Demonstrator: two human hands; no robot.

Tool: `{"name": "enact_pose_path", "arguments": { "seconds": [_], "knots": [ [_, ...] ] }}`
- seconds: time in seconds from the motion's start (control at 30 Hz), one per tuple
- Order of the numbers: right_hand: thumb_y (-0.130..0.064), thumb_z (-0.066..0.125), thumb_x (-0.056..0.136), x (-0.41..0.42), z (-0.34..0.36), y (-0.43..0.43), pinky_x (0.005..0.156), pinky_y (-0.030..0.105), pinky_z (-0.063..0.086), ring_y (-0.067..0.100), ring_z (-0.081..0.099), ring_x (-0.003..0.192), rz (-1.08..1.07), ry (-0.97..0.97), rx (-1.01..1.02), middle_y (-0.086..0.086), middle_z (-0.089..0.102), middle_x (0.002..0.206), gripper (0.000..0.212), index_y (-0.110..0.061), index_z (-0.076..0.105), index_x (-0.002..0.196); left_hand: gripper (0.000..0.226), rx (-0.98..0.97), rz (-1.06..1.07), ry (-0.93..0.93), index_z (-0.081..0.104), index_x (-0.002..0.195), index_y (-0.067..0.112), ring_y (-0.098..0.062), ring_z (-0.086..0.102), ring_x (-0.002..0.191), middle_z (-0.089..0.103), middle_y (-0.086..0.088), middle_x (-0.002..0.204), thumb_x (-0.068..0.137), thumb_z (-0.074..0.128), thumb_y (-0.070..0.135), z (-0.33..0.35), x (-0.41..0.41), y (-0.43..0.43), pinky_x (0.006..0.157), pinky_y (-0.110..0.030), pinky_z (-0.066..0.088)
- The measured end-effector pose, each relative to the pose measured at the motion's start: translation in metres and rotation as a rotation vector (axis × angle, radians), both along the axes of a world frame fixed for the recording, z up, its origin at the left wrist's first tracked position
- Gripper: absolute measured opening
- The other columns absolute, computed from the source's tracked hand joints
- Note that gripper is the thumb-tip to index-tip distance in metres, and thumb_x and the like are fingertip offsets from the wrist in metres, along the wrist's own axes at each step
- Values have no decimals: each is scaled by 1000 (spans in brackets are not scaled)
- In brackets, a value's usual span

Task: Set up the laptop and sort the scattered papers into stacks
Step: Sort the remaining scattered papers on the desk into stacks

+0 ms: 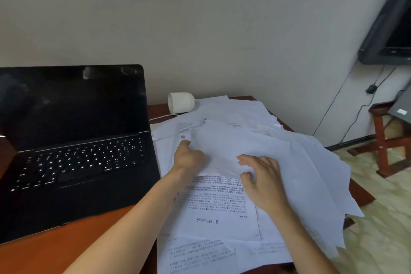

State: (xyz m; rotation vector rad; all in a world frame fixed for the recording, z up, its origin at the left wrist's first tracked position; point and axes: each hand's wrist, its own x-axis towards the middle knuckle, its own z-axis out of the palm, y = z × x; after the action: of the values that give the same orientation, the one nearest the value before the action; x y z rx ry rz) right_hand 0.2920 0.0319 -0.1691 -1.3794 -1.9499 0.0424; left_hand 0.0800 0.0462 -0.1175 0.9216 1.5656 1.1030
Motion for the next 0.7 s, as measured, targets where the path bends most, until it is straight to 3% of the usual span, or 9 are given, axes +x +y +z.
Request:
{"name": "enact_pose_path", "arguments": {
  "seconds": [0.07,0.17,0.2,0.27,0.3,0.37,0.43,0.6,0.7],
  "knots": [
    [-30,44,78,1,1,-1,97,32,37,4,61,95,11,55,-7,-23,69,96,41,-34,67,111,42,16,-4,20,44,126,27,-13,59,82,57,7,93,97,50,-4,0,-4,-3,69,-23,49],
    [-29,47,79,5,6,1,99,33,43,5,61,103,47,356,-157,-20,72,97,37,-34,68,109,51,36,-24,2,47,139,24,-14,63,79,66,-1,103,98,49,-6,2,-14,-11,57,-16,49],
    [-27,49,78,8,8,3,98,34,46,6,61,105,43,462,-230,-19,72,98,37,-34,68,108,57,24,-40,-1,44,147,24,-16,66,81,68,-3,108,99,50,-5,3,-18,-14,59,-18,51],
    [-22,52,81,15,14,6,100,37,48,8,59,113,26,555,-331,-20,71,102,35,-37,67,108,62,-15,-56,-43,40,155,22,-23,70,96,70,-7,118,99,52,-4,1,-28,-21,80,-27,59],
    [-19,56,85,19,16,8,102,37,47,9,57,118,19,537,-358,-21,69,106,33,-39,66,108,65,-34,-61,-89,39,156,22,-26,72,104,70,-8,123,98,55,-4,-1,-34,-24,93,-35,59],
    [-12,61,92,26,24,8,109,36,43,10,50,127,10,421,-385,-25,61,116,35,-40,62,113,69,-69,-87,-171,44,153,21,-29,74,108,73,-8,125,91,64,-2,-7,-48,-29,102,-46,57],
    [-20,63,94,33,31,7,112,39,40,11,41,135,-2,299,-430,-31,48,122,39,-38,58,128,72,-90,-143,-218,51,148,22,-31,76,106,75,-8,124,83,72,0,-9,-59,-33,100,-50,57],
    [-66,67,80,46,40,2,122,39,24,10,18,148,18,46,-651,-17,29,153,77,-47,37,148,52,-16,-245,-189,63,133,25,-31,77,100,79,-8,111,95,61,-10,-3,-69,-51,97,-48,58],
    [-68,70,79,42,46,-3,123,37,18,13,14,149,49,-101,-683,-18,24,158,90,-44,28,154,55,1,-169,-185,61,134,25,-33,78,97,79,-11,110,91,70,-9,-3,-70,-58,94,-49,60]
  ]
}}
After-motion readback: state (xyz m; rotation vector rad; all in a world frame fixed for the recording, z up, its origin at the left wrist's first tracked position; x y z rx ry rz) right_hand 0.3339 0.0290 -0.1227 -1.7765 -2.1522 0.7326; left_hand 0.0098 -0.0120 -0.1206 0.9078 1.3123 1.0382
